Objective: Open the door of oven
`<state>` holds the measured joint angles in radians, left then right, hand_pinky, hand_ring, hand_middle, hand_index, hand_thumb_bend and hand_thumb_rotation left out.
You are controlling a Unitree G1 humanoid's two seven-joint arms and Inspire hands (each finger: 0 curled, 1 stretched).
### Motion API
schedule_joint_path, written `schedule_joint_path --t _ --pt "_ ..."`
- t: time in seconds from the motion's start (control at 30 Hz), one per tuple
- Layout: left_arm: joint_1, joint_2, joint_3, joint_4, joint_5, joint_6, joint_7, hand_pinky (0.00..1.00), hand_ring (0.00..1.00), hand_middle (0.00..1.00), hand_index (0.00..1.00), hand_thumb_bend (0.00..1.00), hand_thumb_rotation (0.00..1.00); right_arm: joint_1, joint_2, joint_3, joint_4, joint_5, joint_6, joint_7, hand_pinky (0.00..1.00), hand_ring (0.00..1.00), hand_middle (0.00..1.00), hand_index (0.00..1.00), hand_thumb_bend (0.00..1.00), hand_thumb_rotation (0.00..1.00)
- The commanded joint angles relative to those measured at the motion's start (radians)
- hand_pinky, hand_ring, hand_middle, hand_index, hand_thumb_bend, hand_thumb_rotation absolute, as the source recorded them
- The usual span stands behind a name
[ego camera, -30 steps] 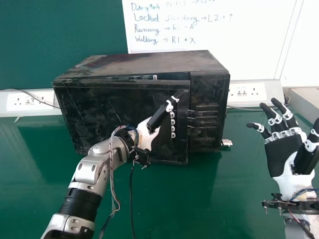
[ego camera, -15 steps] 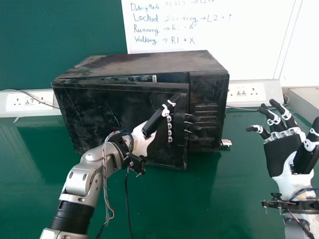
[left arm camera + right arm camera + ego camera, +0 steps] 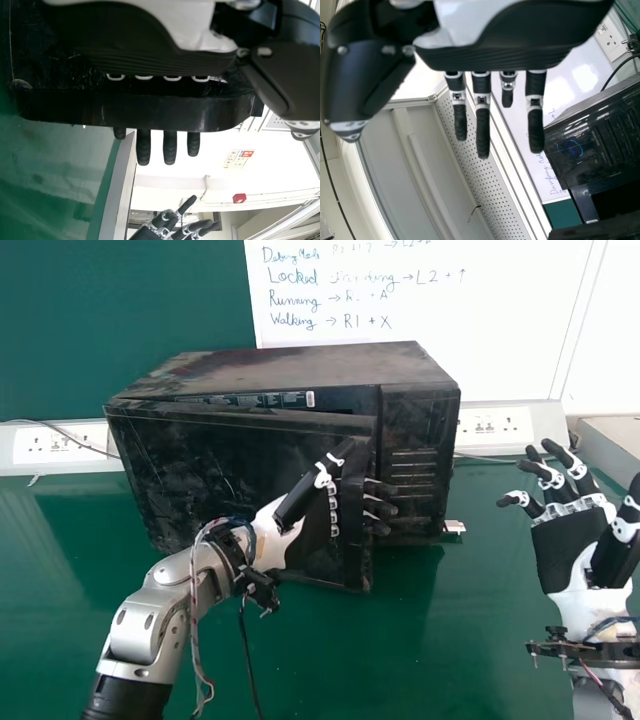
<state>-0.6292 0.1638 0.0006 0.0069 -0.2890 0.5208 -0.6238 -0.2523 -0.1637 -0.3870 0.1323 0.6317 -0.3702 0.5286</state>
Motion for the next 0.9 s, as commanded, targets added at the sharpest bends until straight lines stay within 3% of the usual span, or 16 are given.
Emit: schedule_joint_path --t 0.0,0.33,0.87 --pt "0.013 -0.002 -0.008 -0.055 -0.039 -0.003 -0.01 0.36 0.5 0.56 0.75 0.98 0.85 -0.01 -0.004 -0.003 -0.002 -0.005 -0.001 -0.002 0.45 0.49 0.59 0.7 1.0 0.84" --pt "0.08 0.038 -0.019 -0.167 -0.076 0.01 -0.032 0.37 0.47 0.55 0.76 0.99 0.85 -0.016 -0.008 -0.003 0.004 -0.007 -0.004 0.006 0.45 0.49 0.59 0.71 1.0 0.85" --pt "0.247 0.075 0.0 -0.503 -0.16 0.153 0.094 0.35 0.49 0.58 0.78 0.95 0.88 -0.026 -0.007 -0.004 0.01 -0.009 -0.004 0.007 0.44 0.49 0.59 0.7 1.0 0.83"
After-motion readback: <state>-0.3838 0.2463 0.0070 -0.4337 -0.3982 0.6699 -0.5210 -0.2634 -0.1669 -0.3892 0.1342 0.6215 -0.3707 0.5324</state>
